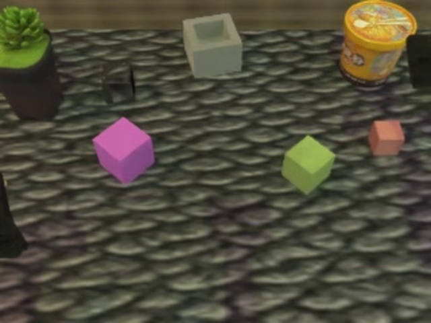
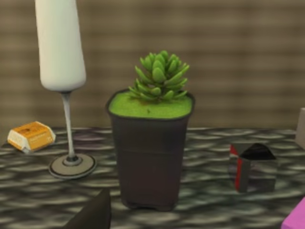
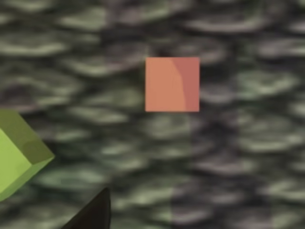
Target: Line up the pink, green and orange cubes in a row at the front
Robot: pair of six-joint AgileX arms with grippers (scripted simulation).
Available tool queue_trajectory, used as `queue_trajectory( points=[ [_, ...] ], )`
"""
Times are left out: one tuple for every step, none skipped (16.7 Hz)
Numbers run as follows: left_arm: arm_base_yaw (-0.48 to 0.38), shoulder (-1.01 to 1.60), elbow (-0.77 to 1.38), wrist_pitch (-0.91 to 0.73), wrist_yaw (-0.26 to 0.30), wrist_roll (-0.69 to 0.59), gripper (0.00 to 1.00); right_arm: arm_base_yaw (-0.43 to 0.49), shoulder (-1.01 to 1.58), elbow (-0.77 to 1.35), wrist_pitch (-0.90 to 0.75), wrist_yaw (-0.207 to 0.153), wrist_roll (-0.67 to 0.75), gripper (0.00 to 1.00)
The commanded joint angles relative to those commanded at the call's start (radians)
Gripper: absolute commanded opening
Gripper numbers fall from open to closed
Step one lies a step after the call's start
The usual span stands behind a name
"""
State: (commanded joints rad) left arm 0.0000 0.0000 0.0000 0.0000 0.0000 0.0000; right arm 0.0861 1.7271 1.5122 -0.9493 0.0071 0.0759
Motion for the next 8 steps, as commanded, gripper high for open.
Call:
queue_trajectory(
  points=[
    [0.000, 0.000, 0.000, 0.000, 0.000, 0.000, 1.00, 0.005, 0.098, 0.084, -0.054, 0.000, 0.004, 1.00],
    [0.000, 0.000, 0.000, 0.000, 0.000, 0.000, 1.00, 0.010, 0.188, 0.163, -0.104, 0.001, 0.009, 1.00],
    [0.000, 0.000, 0.000, 0.000, 0.000, 0.000, 1.00, 0.014, 0.271, 0.239, -0.151, 0.001, 0.013, 1.00],
    [0.000, 0.000, 0.000, 0.000, 0.000, 0.000, 1.00, 0.018, 0.346, 0.310, -0.195, 0.001, 0.017, 1.00],
    [0.000, 0.000, 0.000, 0.000, 0.000, 0.000, 1.00, 0.022, 0.414, 0.376, -0.234, 0.001, 0.020, 1.00],
    [0.000, 0.000, 0.000, 0.000, 0.000, 0.000, 1.00, 0.025, 0.475, 0.436, -0.268, 0.000, 0.024, 1.00],
    [0.000, 0.000, 0.000, 0.000, 0.000, 0.000, 1.00, 0.028, 0.528, 0.489, -0.297, 0.000, 0.026, 1.00],
    [0.000, 0.000, 0.000, 0.000, 0.000, 0.000, 1.00, 0.030, 0.573, 0.535, -0.322, -0.001, 0.029, 1.00]
  ],
)
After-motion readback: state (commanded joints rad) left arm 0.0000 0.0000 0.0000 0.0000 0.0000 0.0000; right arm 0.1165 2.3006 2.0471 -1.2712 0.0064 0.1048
